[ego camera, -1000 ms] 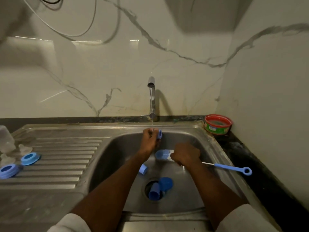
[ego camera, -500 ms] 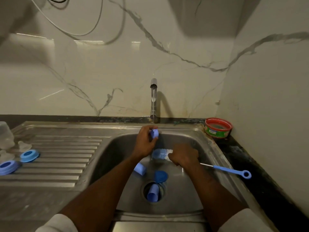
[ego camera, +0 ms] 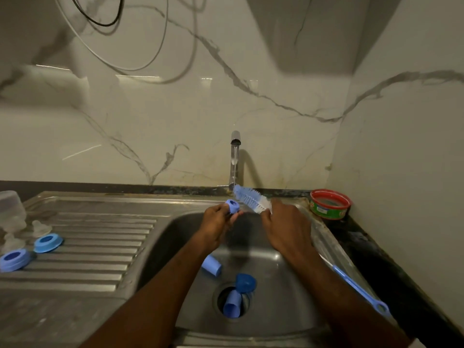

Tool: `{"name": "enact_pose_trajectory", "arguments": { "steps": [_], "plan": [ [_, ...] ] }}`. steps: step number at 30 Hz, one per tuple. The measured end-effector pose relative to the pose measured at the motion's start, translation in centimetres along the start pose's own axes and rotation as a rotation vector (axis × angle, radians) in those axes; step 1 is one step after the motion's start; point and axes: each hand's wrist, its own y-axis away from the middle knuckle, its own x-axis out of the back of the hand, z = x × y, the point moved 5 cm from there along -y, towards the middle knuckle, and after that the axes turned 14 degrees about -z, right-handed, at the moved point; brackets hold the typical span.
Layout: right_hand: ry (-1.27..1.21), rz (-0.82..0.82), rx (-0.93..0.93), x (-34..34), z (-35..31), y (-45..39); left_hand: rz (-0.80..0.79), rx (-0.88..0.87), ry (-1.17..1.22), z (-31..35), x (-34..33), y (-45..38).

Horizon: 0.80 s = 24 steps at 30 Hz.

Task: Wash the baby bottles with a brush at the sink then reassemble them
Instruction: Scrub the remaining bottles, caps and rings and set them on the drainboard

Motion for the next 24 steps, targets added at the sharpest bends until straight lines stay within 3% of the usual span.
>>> {"name": "enact_pose_trajectory", "arguments": {
  "steps": [3, 7, 12, 16, 19, 21, 24],
  "plan": [
    [-0.051, -0.042, 0.061, -1.1, -0.6, -0.8, -0.081, -0.012, 0.063, -0.6, 0.0, -1.0],
    [-0.081, -0.117, 0.004, -1.8, -0.6, -2.4, -0.174, -0.013, 0.032, -1.5, -0.9, -1.4],
    [-0.106, -0.204, 0.003, -2.6, -0.7, -2.5, 0.047, -0.116, -0.132, -0.8, 0.4, -0.9],
    [-0.071, -0.109, 0.135, -2.3, -1.8, -0.9, 0.171, -0.111, -0.12, -0.8, 2.0, -0.7],
    [-0.096, -0.059, 0.127, -2.2, -1.7, -1.0, -0.029, -0.068, 0.043, -1.1, 0.4, -0.5],
    [-0.162, -0.048, 0.101, -1.9, -1.2, -1.3, -0.158, -0.061, -0.032, -1.4, -0.8, -0.4],
    [-0.179, -0.024, 0.096, -1.3, -0.5, -1.1, -0.161, -0.074, -0.114, -1.3, -1.5, -0.2]
  ]
}}
